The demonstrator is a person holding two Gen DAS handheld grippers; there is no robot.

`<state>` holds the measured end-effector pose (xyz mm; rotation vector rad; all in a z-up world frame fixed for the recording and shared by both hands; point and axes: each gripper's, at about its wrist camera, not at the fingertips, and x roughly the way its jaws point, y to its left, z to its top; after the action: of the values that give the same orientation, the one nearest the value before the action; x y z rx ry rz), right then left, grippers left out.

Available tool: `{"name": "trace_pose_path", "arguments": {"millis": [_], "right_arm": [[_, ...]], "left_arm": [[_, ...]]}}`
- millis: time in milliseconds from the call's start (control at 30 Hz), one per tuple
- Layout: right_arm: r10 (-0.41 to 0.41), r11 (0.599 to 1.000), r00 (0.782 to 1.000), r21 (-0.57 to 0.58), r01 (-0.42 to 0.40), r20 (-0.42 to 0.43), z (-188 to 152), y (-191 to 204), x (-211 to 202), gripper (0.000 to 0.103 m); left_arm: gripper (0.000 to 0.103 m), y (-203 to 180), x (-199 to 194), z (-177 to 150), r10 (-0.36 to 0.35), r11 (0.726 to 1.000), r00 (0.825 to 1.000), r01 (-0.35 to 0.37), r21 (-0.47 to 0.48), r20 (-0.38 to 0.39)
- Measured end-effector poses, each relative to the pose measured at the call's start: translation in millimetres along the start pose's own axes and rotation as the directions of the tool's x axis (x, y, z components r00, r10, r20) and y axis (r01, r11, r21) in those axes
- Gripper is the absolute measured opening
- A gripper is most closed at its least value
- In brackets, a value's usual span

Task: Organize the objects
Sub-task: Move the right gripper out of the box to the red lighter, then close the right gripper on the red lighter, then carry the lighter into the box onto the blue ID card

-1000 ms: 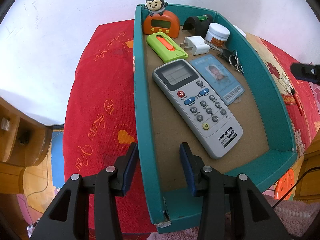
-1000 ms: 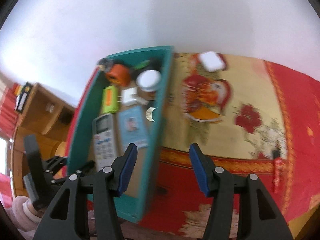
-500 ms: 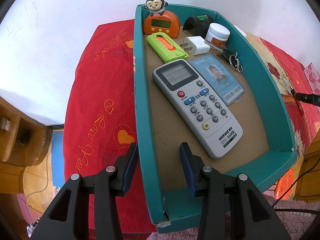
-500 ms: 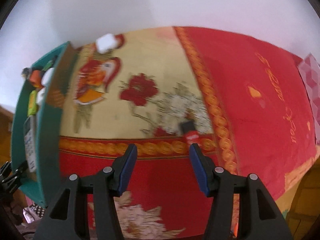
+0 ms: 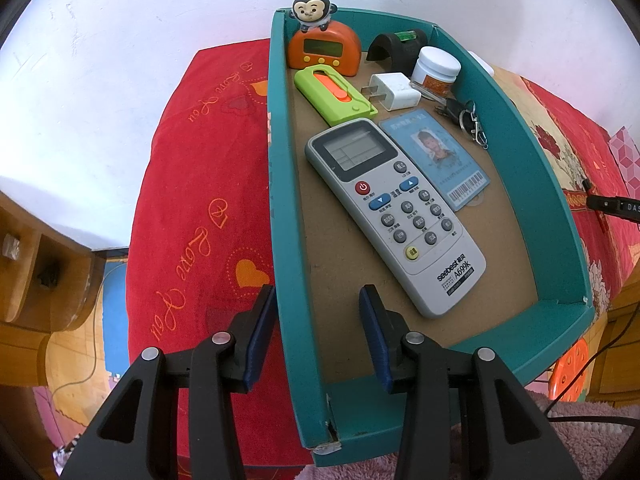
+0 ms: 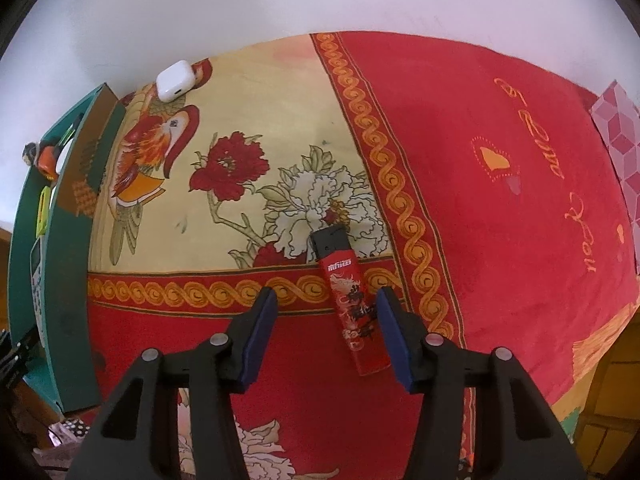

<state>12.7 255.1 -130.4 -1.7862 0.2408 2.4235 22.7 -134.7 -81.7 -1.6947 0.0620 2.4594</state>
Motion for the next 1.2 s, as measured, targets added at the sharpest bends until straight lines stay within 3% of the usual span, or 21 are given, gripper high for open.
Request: {"name": "trace_pose_path", "arguments": {"millis": [100,233,333,967,1200], "right_arm": [[0.016,1.0,1.0,0.009,-0.016,0.005,0.0,-3.2,1.1,0.046],[-0.015,1.0,1.0,-0.012,0.015,0.009,-0.9,-3.1,0.1,0.028],[-0.002,1.0,1.0,-0.015,0.002,0.006,-1.8,-1.4,-0.4,0.021],[-0.014,1.0,1.0,-0.026,0.014,0.003,-7.8,12.4,-1.0,0.019],[0.036,0.999,0.999,0.006,-0.036,0.015,-22.4,13.5,-17.5,0.019]], "left_arm": [[0.043,0.0,-0.1,-0.1,0.0,1.0,1.0,0.0,0.0,0.0],[0.043,0.1,0.1,0.0,0.0,1.0,1.0,0.0,0.0,0.0],[0.043,0.1,0.1,-0.1,0.0,1.0,1.0,0.0,0.0,0.0],[0.043,0.2,0.2,-0.2,0.0,1.0,1.0,0.0,0.001,0.0],[0.043,0.1,0.8,0.4,-0.001,1.0,1.0,0.001,0.004,0.002]]}}
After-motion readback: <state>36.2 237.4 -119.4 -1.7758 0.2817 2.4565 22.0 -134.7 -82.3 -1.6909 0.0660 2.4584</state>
